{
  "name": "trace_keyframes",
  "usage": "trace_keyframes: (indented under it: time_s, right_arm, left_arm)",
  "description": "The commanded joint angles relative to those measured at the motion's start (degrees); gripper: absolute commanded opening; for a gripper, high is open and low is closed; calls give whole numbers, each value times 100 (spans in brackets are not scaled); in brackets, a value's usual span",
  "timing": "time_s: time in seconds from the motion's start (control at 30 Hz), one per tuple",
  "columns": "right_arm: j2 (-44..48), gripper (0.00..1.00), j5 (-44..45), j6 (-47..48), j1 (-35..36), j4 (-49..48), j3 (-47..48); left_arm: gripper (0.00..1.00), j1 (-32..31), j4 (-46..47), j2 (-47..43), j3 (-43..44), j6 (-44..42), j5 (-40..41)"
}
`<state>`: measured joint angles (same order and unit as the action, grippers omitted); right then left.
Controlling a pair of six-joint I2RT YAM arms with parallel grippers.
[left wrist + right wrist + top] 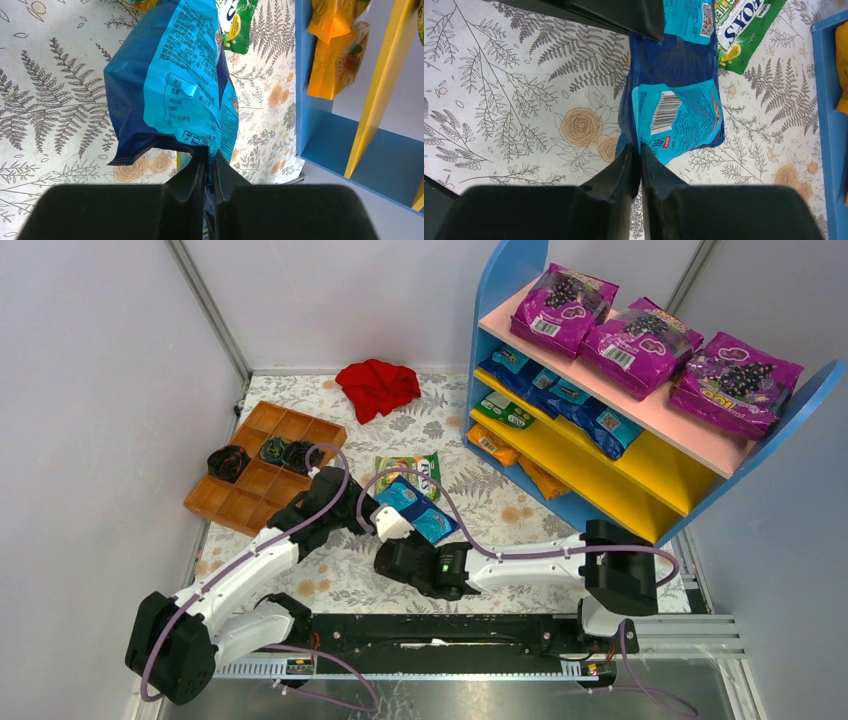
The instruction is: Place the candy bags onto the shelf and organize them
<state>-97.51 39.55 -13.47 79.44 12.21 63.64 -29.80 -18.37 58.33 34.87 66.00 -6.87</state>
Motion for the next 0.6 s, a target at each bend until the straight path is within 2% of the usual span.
trace_keyframes:
  time_s: [0.0, 0.03, 0.07, 0.1, 0.17, 0.23, 0.3, 0.47, 0.57]
  right_arm:
    - [555, 6, 169, -117, -29, -290, -267]
    - [643, 0, 145, -142, -26, -356, -329]
    - [739, 0, 134, -146, -27, -411, -424]
    - [826, 0, 121, -154, -32, -466, -498]
    - [1010, 0, 99, -164, -41, -576, -665]
    - [1212, 0, -14, -131, -68, -710, -834]
    - [1354, 0, -43, -120, -87, -795, -968]
    - [1602, 0, -31, -42, -139, -834, -1178]
    - [1668, 0, -84, 63, -148, -858, -1251]
  left_arm:
    - [14, 1, 496, -57, 372, -86, 104]
    - [21, 13, 463, -61, 380, -120, 137]
    - [28, 21, 388, -66, 399, -174, 168]
    - [41, 54, 261, -73, 447, -240, 209]
    - [60, 110, 93, -139, 496, -372, 300]
    - [72, 209, 29, -219, 505, -497, 288]
    - [75, 325, -14, -230, 488, -526, 170]
    - [76, 387, -12, -174, 337, -457, 14]
    - [69, 409, 83, -116, 265, -454, -10]
